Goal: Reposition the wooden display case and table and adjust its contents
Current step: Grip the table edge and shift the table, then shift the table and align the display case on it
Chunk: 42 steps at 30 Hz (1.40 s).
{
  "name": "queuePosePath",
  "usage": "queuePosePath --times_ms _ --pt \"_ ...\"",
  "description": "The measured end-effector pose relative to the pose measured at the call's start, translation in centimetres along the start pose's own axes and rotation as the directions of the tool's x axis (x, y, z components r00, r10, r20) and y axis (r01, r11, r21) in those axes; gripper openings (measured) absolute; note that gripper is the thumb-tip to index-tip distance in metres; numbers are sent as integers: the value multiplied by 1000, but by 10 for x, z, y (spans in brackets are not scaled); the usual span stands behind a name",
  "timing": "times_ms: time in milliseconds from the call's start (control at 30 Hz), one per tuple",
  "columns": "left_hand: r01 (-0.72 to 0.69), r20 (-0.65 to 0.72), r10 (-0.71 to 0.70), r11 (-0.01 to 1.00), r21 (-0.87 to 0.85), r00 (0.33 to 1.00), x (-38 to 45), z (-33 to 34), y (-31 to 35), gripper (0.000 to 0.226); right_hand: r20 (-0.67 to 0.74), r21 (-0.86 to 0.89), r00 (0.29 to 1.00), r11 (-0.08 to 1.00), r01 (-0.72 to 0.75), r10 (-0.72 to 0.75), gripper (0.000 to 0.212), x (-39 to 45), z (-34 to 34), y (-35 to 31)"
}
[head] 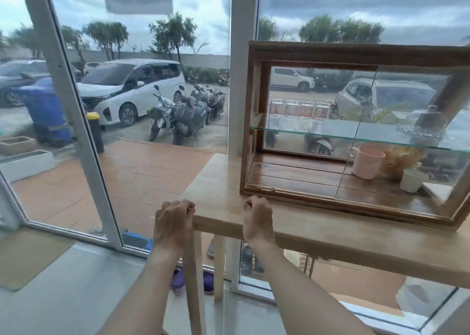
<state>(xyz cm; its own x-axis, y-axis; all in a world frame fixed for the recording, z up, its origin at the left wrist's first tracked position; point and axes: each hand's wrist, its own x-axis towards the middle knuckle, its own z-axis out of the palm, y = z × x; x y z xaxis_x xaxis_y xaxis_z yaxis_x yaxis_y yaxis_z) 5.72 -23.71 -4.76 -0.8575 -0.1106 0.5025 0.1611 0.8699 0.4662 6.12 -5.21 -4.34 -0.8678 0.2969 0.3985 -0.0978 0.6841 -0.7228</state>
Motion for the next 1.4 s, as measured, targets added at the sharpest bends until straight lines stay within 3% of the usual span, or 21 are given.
queuePosePath --times_ms 167,367,533,800,967,1200,1300,1400 --pt "105 -26 -104 994 43 994 -15 -21 -52 12 109 67 985 990 126 -133 13 -28 46 -38" --pt "239 -3 -240 966 96 971 -44 -13 -117 8 312 97 943 991 92 -118 18 -68 126 -52" --pt "394 63 -408 905 160 911 -75 5 -182 12 486 52 870 996 73 -89 13 -102 193 -42" --pt "517 180 -575 807 286 798 -111 23 -258 21 659 17 751 999 36 -38 30 -143 260 -20" --pt "521 175 -581 801 295 795 -119 21 -265 22 636 -15 772 1000 10 1 18 -143 256 -9" --pt "424 184 -463 880 215 867 -76 -3 -207 23 547 14 830 993 119 -107 17 -89 193 -42" --pt "334 93 -352 927 170 931 -37 -14 -163 20 403 113 889 976 186 -216 18 -55 151 -66" --pt "297 55 -301 952 73 952 -5 -14 -115 19 300 188 918 959 211 -260 18 -34 105 -71"
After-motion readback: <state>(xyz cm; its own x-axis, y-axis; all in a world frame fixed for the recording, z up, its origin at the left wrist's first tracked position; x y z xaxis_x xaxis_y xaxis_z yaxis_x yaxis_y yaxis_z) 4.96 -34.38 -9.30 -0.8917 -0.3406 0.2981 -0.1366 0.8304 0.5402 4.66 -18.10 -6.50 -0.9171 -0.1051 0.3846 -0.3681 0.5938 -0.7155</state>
